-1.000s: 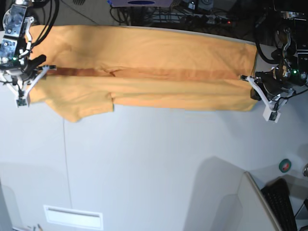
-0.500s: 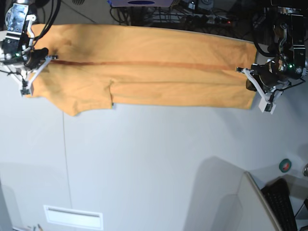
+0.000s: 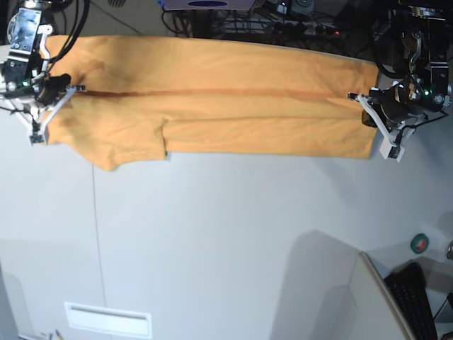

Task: Layout the t-shirt on the table in an organized manner, then fold the t-shirt properly
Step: 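Fold the shirt lengthwise with both grippers, lifting its edge over the middle, then release the folded shirt and move both grippers away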

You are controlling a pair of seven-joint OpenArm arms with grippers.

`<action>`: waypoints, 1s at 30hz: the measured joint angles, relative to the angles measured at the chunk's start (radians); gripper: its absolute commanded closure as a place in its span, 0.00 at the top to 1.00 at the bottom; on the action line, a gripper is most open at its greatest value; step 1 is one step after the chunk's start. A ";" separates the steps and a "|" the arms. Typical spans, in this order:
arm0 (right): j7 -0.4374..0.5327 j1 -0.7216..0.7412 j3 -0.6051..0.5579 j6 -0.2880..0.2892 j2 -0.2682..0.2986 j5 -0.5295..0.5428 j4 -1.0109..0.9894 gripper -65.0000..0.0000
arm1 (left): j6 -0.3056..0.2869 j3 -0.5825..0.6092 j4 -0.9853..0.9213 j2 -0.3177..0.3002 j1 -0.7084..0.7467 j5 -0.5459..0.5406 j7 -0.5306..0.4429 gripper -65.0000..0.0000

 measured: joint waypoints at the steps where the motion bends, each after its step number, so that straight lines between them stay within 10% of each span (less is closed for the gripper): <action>1: -0.005 0.000 0.000 0.000 0.000 0.000 0.000 0.00 | 0.000 0.000 0.000 0.000 0.000 0.000 0.000 0.00; 3: -0.006 0.000 0.000 0.000 0.000 0.000 0.000 0.03 | 0.000 0.000 0.000 0.000 0.000 0.000 0.000 0.00; 6: -0.006 -0.001 0.000 0.000 0.000 -0.001 0.001 0.32 | 0.000 -0.006 0.000 0.000 0.000 0.000 0.001 0.35; 11: -0.007 -0.018 0.002 -0.001 0.000 -0.005 0.060 0.37 | 0.000 -0.039 0.031 0.004 0.018 -0.001 0.009 0.73; 15: -0.001 -0.017 0.004 0.000 0.001 -0.007 0.091 0.35 | 0.004 -0.137 0.109 0.050 0.036 -0.004 -0.001 0.59; 19: 0.001 0.038 -0.003 0.000 0.001 0.002 0.006 0.00 | 0.003 -0.095 0.032 0.117 0.002 0.003 0.000 0.00; 30: 0.197 0.233 0.006 -0.008 0.043 -0.001 -0.408 0.00 | -0.005 0.095 -0.439 0.100 -0.216 -0.018 -0.194 0.00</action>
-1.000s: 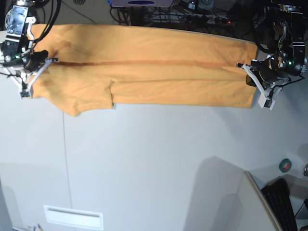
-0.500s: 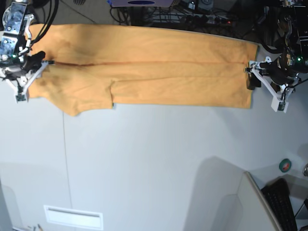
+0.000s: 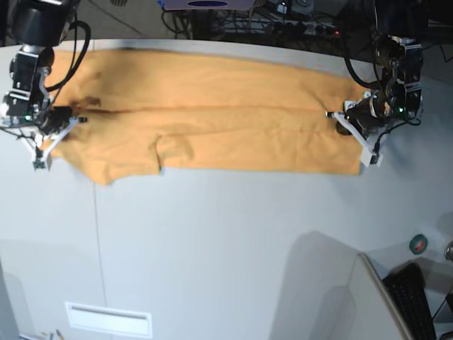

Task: Layout the t-shirt on the table in an organized manner, then fold the t-shirt properly
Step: 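Release the folded shirt and move both grippers away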

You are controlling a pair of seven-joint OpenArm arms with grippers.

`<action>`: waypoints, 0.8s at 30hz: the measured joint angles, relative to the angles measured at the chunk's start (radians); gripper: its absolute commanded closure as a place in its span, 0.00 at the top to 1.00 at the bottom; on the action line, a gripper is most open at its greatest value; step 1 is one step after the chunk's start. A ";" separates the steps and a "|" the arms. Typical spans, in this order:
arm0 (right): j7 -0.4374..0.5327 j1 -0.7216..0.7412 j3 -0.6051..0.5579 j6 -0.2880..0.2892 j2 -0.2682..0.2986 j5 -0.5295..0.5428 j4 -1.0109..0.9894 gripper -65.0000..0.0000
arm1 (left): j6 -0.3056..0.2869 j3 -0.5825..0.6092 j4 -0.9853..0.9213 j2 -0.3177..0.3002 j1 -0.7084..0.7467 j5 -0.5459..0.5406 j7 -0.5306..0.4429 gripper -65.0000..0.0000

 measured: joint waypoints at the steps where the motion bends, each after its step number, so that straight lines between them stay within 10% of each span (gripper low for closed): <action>1: 0.026 0.025 0.001 -0.002 0.011 0.005 -0.037 0.00 | -0.008 0.013 -0.047 -0.004 -0.039 -0.019 -0.026 0.00; 16: -0.005 0.164 0.000 -0.005 0.022 -0.016 -0.079 0.00 | 0.008 0.093 -0.180 0.047 -0.299 0.187 -0.020 0.00; 24: -0.134 0.162 -0.003 -0.002 -0.013 -0.011 0.266 0.00 | 0.009 -0.256 0.158 0.057 -0.183 0.148 0.067 0.00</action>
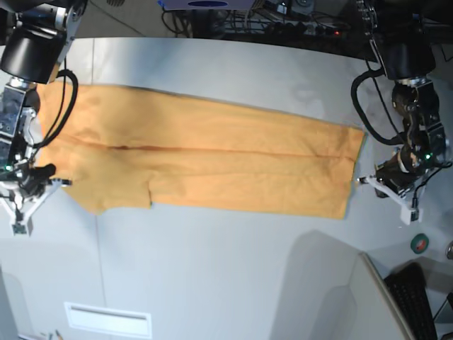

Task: Layout the t-shirt on the table in an organized manner, then fold the t-shirt properly
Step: 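Release the folded shirt and move both grippers away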

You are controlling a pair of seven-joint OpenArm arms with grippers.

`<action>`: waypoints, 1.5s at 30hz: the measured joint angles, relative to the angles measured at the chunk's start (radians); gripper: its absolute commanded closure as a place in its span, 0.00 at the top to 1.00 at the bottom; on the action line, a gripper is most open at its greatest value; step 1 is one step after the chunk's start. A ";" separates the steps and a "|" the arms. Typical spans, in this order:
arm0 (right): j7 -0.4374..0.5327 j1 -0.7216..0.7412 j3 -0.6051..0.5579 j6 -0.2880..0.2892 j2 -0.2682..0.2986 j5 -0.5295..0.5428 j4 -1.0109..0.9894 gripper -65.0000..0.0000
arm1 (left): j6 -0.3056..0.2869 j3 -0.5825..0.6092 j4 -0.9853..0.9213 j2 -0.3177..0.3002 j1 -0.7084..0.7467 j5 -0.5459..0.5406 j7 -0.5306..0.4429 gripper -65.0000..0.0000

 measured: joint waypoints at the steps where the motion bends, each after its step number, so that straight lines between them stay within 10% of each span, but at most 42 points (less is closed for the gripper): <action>1: -0.005 0.012 -0.008 0.002 -0.012 0.009 -0.007 0.08 | 0.000 -0.031 0.024 -0.004 0.030 -0.043 0.000 0.00; 4: -0.011 0.124 -0.056 0.011 -0.006 0.002 -0.167 0.55 | -0.001 -0.119 0.068 0.003 0.113 -0.181 0.011 0.00; 6: 0.072 0.224 -0.069 0.008 0.002 0.012 -0.338 0.68 | 0.000 -0.172 0.077 0.003 0.161 -0.250 0.012 0.00; 14: 0.410 0.433 -0.076 -0.001 0.079 -0.005 -1.020 0.56 | -0.001 -0.205 0.084 -0.031 0.277 -0.285 0.008 0.00; 20: 0.501 0.470 -0.076 -0.006 0.095 -0.006 -1.083 0.55 | -0.001 -0.206 0.083 -0.037 0.287 -0.288 0.004 0.00; 27: 0.504 0.447 -0.071 -0.006 0.087 0.005 -1.088 0.00 | -0.001 -0.204 0.081 -0.032 0.285 -0.285 0.003 0.00; 45: 0.488 0.373 -0.069 0.000 0.074 0.001 -0.940 0.00 | -0.001 -0.205 0.078 -0.036 0.280 -0.285 0.004 0.00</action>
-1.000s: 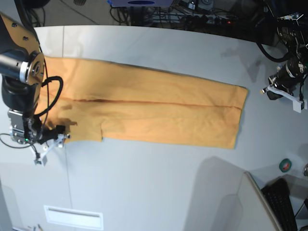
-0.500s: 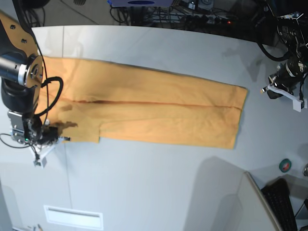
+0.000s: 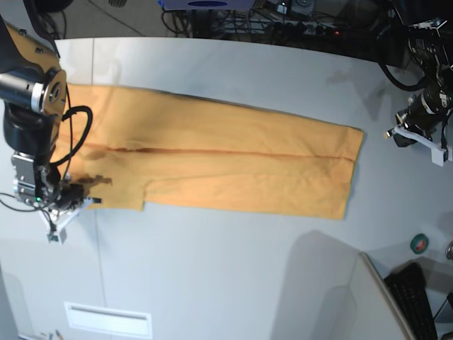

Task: Layout the t-shirt on the table in an organized manner, then fold the t-shirt properly
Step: 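Release the folded shirt and move both grippers away, then grasp the end of the folded shirt strip with the right gripper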

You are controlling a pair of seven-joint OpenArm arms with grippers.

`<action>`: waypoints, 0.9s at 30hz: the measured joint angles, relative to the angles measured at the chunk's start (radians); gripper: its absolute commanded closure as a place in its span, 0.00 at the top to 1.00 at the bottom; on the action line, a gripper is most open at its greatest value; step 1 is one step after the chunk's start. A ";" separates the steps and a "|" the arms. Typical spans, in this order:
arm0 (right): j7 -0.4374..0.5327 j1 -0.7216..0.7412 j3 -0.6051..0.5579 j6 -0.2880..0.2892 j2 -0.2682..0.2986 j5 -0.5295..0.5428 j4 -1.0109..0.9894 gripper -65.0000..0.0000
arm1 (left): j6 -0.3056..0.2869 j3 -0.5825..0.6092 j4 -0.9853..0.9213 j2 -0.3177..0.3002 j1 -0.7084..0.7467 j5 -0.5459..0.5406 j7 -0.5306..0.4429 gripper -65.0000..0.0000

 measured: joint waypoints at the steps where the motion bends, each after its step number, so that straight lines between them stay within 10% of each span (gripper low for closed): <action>1: 0.000 -0.019 0.003 0.000 -0.006 0.001 0.042 0.00 | 0.000 0.000 0.000 -0.001 -0.001 0.001 0.000 0.00; 16: -0.409 -0.312 -0.008 0.008 -0.122 0.008 0.782 0.00 | 0.000 0.001 -0.008 -0.001 -0.005 -0.001 -0.001 0.00; 27: -0.445 -0.562 0.004 0.009 -0.193 -0.002 0.997 0.00 | 0.000 0.005 -0.064 -0.001 -0.008 -0.001 0.000 0.00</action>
